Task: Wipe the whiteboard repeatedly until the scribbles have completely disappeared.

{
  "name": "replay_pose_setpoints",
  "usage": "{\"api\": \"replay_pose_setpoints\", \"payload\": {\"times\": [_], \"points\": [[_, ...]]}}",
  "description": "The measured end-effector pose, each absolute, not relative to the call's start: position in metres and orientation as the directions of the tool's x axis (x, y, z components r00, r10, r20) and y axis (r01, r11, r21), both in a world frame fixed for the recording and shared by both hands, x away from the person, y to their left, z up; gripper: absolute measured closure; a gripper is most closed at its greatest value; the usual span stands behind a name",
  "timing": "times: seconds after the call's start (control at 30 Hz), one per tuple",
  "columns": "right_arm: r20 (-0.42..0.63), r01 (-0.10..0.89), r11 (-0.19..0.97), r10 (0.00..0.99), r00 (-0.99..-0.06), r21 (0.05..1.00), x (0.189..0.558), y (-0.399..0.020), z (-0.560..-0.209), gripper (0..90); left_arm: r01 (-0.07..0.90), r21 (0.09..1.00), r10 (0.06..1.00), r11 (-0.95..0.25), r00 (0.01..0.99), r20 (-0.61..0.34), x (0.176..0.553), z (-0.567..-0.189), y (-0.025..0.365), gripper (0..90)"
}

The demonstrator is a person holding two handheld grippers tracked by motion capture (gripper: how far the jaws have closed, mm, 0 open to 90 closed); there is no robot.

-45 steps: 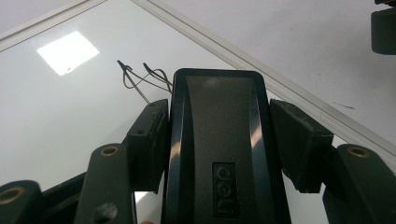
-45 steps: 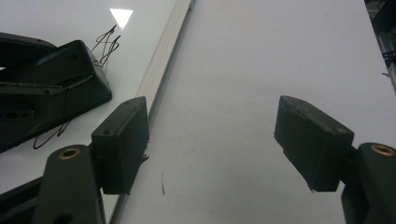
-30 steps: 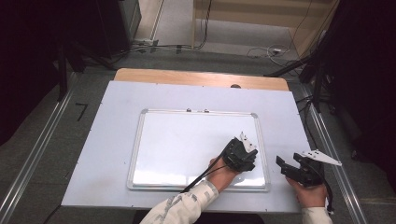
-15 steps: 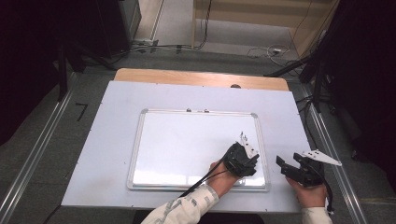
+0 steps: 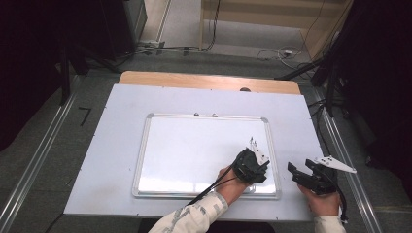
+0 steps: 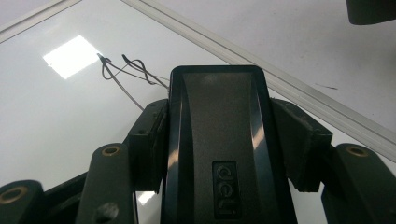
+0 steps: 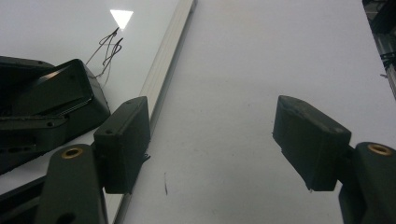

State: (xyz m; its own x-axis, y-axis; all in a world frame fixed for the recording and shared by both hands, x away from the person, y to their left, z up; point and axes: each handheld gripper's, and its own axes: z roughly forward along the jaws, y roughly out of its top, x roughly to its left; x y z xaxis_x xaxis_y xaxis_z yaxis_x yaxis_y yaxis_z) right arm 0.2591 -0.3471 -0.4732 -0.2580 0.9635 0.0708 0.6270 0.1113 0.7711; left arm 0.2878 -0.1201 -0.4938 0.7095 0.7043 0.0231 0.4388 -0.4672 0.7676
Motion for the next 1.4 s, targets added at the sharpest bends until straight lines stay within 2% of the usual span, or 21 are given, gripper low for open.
{"api": "replay_pose_setpoints", "payload": {"times": [1.4], "points": [[0.081,0.626,0.105,0.962,-0.261,0.773,0.258,-0.349,-0.473,27.6,0.465,0.753,0.73,-0.465,0.683,0.03,0.32,-0.494,-0.122,41.5]]}}
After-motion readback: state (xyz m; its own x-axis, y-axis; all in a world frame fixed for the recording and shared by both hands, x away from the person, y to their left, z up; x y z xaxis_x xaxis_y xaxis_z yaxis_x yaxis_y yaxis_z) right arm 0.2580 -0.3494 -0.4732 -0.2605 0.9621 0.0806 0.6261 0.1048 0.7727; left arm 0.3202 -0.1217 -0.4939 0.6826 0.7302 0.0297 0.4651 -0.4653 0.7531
